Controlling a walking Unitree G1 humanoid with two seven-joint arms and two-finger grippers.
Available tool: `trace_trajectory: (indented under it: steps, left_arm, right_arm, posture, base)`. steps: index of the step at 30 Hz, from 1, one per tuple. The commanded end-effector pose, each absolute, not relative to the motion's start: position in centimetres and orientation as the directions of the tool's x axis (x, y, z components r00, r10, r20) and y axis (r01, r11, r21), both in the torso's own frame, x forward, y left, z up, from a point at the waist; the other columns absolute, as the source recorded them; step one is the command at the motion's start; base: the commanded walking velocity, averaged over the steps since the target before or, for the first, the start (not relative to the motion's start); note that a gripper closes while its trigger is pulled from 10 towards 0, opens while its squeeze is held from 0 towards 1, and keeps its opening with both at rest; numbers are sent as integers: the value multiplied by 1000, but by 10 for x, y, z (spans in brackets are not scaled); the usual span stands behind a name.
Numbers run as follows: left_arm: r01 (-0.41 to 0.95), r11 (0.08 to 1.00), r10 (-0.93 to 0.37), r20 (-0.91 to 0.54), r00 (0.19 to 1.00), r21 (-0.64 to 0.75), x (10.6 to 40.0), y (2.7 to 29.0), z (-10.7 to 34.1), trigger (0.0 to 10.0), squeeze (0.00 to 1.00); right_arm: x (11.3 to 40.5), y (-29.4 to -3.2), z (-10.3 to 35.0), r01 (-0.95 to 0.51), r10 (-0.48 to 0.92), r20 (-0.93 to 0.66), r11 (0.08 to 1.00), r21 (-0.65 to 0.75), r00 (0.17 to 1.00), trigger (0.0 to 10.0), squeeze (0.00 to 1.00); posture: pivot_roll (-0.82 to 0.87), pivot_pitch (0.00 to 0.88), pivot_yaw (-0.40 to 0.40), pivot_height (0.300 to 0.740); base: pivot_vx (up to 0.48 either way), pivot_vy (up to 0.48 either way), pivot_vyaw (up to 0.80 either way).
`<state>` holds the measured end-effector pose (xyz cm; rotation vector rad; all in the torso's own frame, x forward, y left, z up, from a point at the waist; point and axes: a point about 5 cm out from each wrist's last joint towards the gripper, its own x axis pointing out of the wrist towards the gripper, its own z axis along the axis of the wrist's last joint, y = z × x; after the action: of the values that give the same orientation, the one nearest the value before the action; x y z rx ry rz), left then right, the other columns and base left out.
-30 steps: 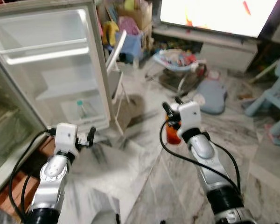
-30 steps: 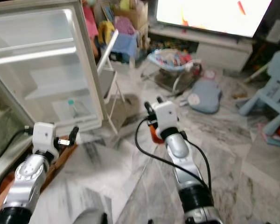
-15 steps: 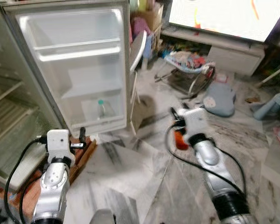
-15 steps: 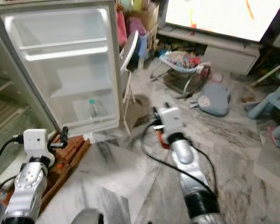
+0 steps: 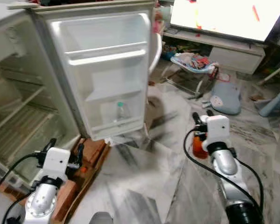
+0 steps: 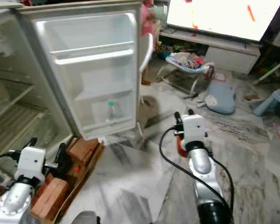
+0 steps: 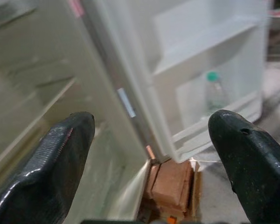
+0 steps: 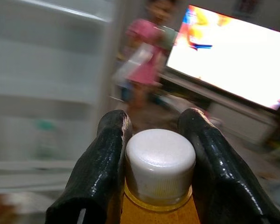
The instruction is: Restocking fridge
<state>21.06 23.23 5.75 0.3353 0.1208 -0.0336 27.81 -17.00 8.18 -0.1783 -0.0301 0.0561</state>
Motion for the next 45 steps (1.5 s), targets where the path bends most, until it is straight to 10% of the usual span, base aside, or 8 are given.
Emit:
trace_trajectory:
  steps: [1, 16, 26, 45]
  left_arm:
    - [25, 963, -10, -56, 998, 268, 219, 223, 65, 10000, 0]
    - [-92, 973, 108, -68, 992, 210, 220, 220, 60, 10000, 0]
    - [131, 966, -104, -128, 986, 222, 237, 201, 57, 10000, 0]
    - [-8, 967, 37, -110, 993, 254, 234, 217, 55, 10000, 0]
  right_arm:
    - [281, -170, 94, -47, 62, 73, 982, -184, 995, 10000, 0]
    - [267, -168, 91, 48, -39, 83, 993, -104, 996, 10000, 0]
    - [263, -176, 92, 142, -136, 102, 989, -51, 985, 10000, 0]
    - [292, -146, 110, -75, 90, 137, 991, -112, 986, 10000, 0]
  posture:
    - [152, 0, -65, 740]
    - [106, 0, -4, 740]
    - [38, 0, 115, 740]
    - [123, 0, -15, 740]
  base:
    - [0, 0, 0]
    - [0, 0, 0]
    - [0, 0, 0]
    - [0, 0, 421]
